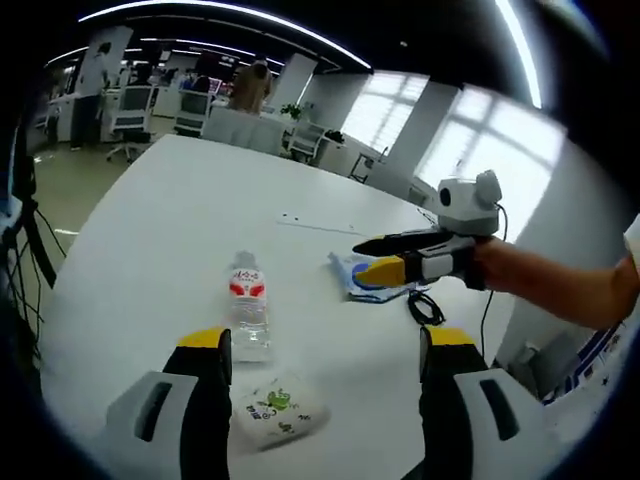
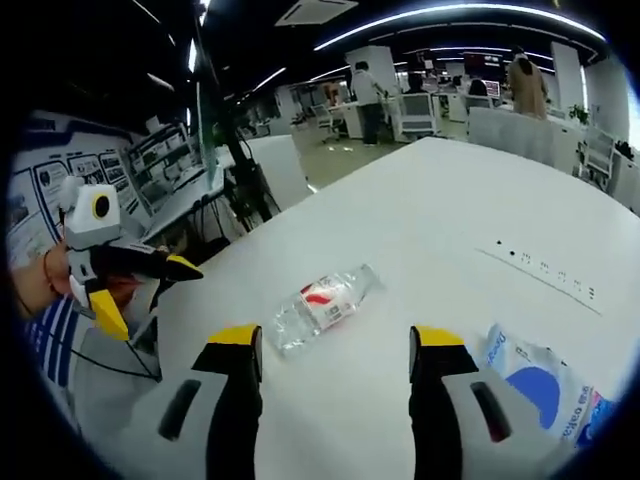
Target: Arrange the tabletop items into an orderly group along one side of the table until the central work area is clear of visible clutter.
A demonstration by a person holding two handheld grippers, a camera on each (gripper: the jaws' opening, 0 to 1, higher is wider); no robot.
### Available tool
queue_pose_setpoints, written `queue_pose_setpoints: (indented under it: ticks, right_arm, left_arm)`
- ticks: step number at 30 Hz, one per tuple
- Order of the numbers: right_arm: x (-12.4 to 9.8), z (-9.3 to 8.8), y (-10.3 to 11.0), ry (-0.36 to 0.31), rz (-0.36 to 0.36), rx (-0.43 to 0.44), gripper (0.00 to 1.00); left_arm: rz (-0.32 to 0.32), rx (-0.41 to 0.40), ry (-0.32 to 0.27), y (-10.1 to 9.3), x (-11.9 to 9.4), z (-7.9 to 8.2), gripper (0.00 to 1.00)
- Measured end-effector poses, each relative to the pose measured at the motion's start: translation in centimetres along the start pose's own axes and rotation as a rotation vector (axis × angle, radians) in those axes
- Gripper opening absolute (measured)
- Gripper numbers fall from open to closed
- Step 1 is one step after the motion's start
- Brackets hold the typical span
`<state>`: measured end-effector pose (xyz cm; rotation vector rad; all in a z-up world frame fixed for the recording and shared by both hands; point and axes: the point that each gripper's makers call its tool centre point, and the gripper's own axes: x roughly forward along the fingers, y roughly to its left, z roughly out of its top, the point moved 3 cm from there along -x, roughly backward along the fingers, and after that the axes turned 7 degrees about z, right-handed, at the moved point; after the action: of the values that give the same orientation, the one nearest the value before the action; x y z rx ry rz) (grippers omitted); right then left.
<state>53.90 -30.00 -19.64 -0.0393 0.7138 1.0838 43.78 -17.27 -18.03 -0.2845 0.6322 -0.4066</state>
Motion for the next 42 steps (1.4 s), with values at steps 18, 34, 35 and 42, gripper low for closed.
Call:
queue_pose_setpoints:
  ticks: [18, 34, 35, 42]
  right_arm:
    - [6.1, 0.8, -3.7, 0.003, 0.075, 0.133, 0.54]
    - [10.9, 0.2, -5.7, -0.03, 0.121, 0.346, 0.51]
    - [11.3, 0.2, -6.1, -0.037, 0.123, 0.386, 0.5]
    - [12.8, 0.5, -7.3, -0.076, 0.146, 0.569, 0.47]
  left_arm:
    - [0.001, -0.055, -0.039, 2.4, 0.5, 0.2, 0.78]
    - [-0.008, -0.101, -0.049, 3.9, 1.7, -0.4, 0.78]
    - [-0.011, -0.106, -0.05, 3.9, 1.8, -0.4, 0.78]
    - [-0.021, -0.105, -0.067, 4.0, 2.2, 0.3, 0.77]
